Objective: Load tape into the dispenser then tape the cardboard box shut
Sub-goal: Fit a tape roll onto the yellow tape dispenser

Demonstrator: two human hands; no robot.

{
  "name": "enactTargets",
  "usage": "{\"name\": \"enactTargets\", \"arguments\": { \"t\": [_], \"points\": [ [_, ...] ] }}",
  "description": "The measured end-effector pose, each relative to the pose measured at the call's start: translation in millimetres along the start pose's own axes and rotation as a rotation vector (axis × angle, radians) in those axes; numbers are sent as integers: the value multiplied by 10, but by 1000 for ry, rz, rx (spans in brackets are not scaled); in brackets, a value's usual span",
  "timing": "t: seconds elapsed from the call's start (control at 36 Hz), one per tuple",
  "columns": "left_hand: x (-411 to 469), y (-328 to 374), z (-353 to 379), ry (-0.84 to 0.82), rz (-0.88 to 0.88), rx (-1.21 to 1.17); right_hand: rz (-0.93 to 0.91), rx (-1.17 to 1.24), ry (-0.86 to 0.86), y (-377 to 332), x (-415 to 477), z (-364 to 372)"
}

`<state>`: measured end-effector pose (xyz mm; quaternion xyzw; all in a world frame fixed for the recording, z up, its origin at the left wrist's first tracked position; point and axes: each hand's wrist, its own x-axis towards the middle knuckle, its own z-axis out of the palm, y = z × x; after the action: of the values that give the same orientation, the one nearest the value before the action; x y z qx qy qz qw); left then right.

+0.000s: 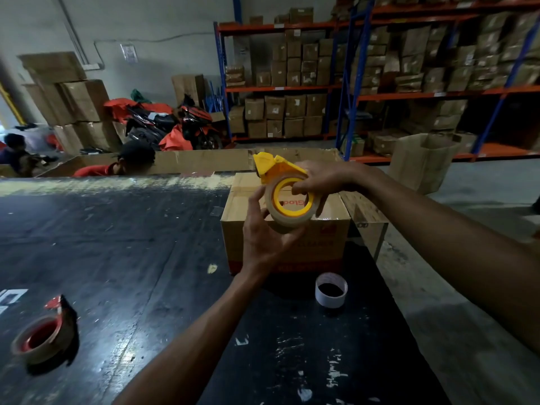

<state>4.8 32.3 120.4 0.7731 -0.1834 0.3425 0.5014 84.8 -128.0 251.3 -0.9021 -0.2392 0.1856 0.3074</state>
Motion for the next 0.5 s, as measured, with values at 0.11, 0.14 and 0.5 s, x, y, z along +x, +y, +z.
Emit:
{"name": "enactTargets", "arguments": {
  "t": [0.11,0.14,0.5],
  "points": [
    [-33,83,75,15,4,21,11,-86,6,-74,-33,14],
    [-21,75,51,-7,25,24,15,-94,-4,-80,-43,5],
    [173,-47,-231,-291,152,83,18,-276,-35,-151,-65,-86]
  ]
}}
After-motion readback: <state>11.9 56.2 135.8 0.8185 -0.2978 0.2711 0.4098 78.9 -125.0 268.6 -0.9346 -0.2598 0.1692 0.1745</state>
